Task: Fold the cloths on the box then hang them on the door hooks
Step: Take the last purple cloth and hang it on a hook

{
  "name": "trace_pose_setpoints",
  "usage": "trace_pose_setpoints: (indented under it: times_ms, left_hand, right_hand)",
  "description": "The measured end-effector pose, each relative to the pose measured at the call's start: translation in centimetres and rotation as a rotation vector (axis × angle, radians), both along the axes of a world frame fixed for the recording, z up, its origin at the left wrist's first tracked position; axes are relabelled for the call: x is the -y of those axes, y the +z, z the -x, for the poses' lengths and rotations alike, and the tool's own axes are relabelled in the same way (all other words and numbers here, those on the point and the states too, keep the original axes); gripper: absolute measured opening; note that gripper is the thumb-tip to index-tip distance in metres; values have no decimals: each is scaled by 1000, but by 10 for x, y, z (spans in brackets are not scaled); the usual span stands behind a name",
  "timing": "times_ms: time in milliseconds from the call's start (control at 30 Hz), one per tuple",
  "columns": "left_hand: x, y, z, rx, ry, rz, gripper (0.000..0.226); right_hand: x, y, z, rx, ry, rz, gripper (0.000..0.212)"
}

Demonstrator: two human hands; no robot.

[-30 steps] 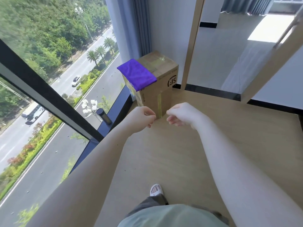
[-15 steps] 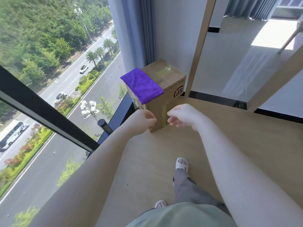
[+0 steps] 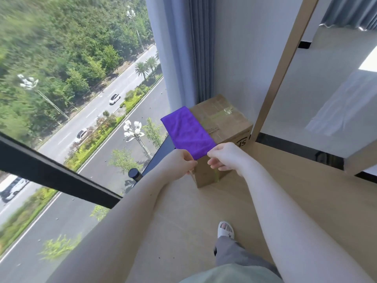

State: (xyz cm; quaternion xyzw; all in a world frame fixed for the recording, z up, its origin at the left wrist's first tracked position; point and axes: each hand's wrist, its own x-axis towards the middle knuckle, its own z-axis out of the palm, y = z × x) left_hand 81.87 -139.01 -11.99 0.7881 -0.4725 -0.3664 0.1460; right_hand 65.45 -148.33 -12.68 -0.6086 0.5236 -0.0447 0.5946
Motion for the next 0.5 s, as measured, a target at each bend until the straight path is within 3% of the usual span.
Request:
trace_pose_setpoints:
  times_ms: [500]
  left_hand:
    - [135, -31, -45, -89, 137, -95, 15]
  right_hand:
    - [152, -40, -43, -39, 15, -67, 16]
